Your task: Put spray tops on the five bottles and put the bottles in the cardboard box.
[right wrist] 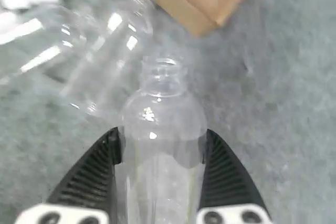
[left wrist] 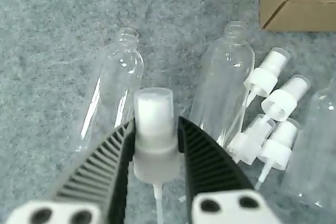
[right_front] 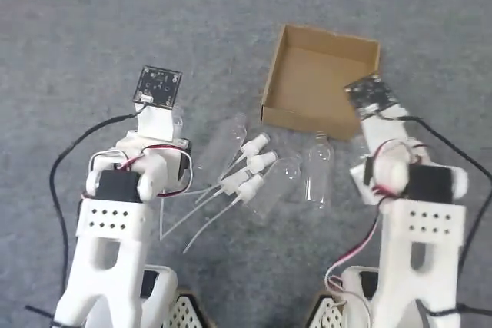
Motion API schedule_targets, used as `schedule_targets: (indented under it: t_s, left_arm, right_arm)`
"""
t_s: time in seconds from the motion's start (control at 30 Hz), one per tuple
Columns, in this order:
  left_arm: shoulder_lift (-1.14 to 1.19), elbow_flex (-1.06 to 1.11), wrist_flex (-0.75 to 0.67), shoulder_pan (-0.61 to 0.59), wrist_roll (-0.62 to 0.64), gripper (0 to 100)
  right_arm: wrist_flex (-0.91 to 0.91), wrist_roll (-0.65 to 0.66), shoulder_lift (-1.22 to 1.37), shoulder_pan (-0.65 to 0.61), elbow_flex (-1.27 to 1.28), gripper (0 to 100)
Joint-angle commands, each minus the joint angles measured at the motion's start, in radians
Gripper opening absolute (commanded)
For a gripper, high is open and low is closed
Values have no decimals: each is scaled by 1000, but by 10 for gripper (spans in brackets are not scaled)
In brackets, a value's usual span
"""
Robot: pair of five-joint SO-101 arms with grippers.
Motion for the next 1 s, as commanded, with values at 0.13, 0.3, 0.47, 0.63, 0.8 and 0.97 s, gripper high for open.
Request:
schedule_targets:
  t_s: [0.13,0.3,0.47,0.63,0.8,0.97]
  left_arm:
    - [-181,-209,92,-5,23,12]
    - [-311,-367,169,0,89,12]
    - [-313,-443,135,3,91,12]
    - [-273,-576,87,-3,127,11]
    - [-259,-677,71,-6,163,11]
    - [-296,-679,32,-109,163,11]
  right_arm:
    - [10,-95,-168,-251,-8,5]
    - [-2,-173,-226,-460,0,5]
    - [-96,-224,-183,-638,0,5]
    - [-260,-230,-59,-704,0,5]
    - [-432,-222,61,-743,0,6]
    - [-460,-221,76,-746,0,6]
